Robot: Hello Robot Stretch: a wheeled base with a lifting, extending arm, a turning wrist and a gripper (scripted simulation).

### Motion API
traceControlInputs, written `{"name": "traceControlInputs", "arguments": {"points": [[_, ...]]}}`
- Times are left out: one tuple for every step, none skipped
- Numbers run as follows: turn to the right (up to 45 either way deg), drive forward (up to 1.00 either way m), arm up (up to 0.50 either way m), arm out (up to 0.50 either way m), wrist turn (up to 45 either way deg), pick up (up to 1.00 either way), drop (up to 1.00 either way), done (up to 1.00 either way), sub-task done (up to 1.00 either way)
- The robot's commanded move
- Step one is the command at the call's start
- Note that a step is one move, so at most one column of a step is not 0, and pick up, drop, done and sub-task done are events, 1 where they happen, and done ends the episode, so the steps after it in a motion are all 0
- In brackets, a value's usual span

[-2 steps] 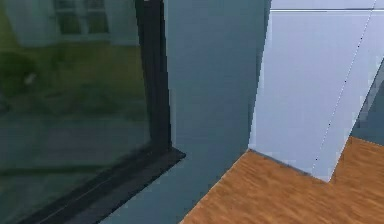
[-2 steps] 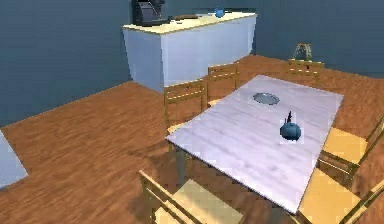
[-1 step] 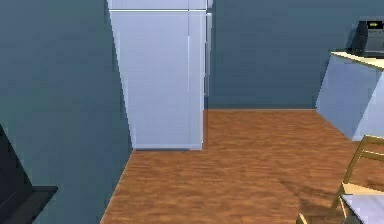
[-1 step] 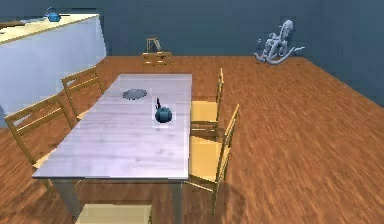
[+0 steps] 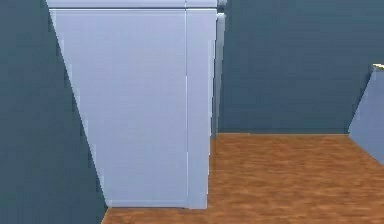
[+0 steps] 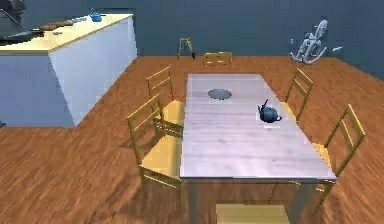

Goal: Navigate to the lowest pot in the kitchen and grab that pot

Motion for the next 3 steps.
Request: {"name": "traceControlInputs", "arguments": {"points": [[42.0, 0.00, 0.00, 0.00, 0.0, 0.00, 0.00, 0.00, 0.00], [0.0, 0.65, 0.00, 0.00, 0.0, 0.00, 0.00, 0.00, 0.00], [45.0, 0.00, 0.00, 0.00, 0.0, 0.00, 0.00, 0.00, 0.00]]}}
